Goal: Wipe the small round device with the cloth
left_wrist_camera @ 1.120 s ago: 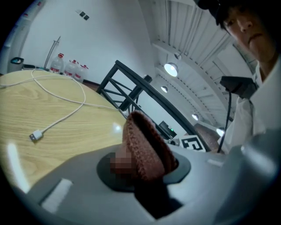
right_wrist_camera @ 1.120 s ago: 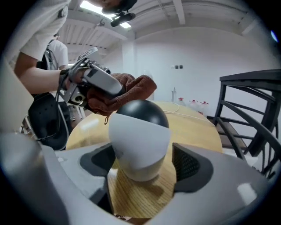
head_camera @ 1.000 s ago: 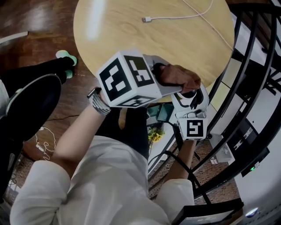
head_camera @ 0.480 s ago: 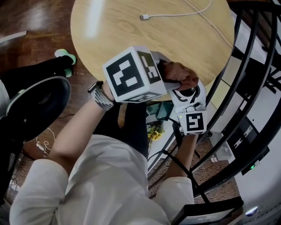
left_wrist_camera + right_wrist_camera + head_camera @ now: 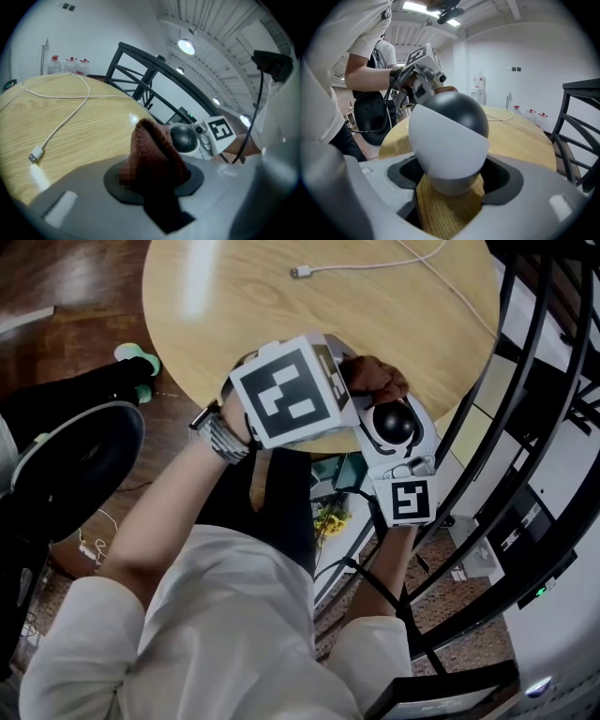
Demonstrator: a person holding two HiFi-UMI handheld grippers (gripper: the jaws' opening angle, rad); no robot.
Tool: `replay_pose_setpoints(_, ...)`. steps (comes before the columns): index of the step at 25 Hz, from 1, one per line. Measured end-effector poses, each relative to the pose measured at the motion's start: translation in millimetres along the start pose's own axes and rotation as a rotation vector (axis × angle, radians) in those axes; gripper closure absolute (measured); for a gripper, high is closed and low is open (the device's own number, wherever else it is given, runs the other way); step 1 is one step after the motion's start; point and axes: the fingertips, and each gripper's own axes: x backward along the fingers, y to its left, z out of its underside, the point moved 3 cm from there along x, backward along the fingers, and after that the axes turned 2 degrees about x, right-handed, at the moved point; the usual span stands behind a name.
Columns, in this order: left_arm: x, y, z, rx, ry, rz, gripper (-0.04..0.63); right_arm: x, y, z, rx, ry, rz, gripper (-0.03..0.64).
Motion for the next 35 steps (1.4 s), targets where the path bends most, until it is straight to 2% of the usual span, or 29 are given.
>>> replay_pose_setpoints(2,-4.8,4.3,7.0,-0.003,0.018,-0.022,0.473,0.5,2.3,-0.4,0.002,-0.002,0.001,0.255)
replay_pose_setpoints(7,-12.7,20.2,22.5,0.052,0.022,-0.032,0.476,1.0,5.4,-0.9,-0.003,0.000,0.005,0.255)
replay_pose_setpoints(12,-18.1,30.6,19.9,-0.014,0.085,-0.114,0.480,1.7,2.2,-1.5,-0.016,-0.003,0.014,0.255)
replay_pose_setpoints(15,-27.4,23.3,25.0,-0.068,0.159,-0.130,0.480,1.8,2.7,-1.0,-0.028,0.005,0.039,0.255)
replay_pose_setpoints(17,-33.0,20.8,27.6,-0.103,0.176,-0.136,0.480,1.7,2.0,-0.2,-0.042,0.005,0.057,0.255)
replay_pose_setpoints(20,-23.9,23.9,30.5,-0.092,0.096,-0.158,0.474,-0.4,2.8,0.7,-0.065,0.014,0.090,0.255)
replay_pose_setpoints(22,-6.2,25.2,29.1,-0.067,-0.007,-0.199,0.472,-1.4,4.0,0.4,-0.089,0.017,0.129,0.255)
replay_pose_setpoints(24,9.0,19.1,24.9,-0.038,-0.111,-0.202,0.472,-0.4,4.1,1.5,-0.109,0.018,0.171,0.255)
replay_pose_setpoints(28,25.8,-6.5,14.6,0.053,-0.264,-0.034,0.472,3.5,3.7,12.7,-0.158,0.061,0.273,0.255)
replay_pose_setpoints(29,30.0,-12.8,10.3,0.041,-0.284,0.002,0.472,3.2,4.0,14.2,-0.179,0.072,0.302,0.255)
replay_pose_setpoints(32,36.7,-32.2,-0.7,-0.064,-0.280,0.067,0.472,0.5,3.0,15.0,-0.224,0.109,0.370,0.255)
replay_pose_setpoints(35,34.5,-41.7,-5.3,-0.088,-0.260,0.089,0.472,-1.9,2.8,14.9,-0.178,0.155,0.359,0.252)
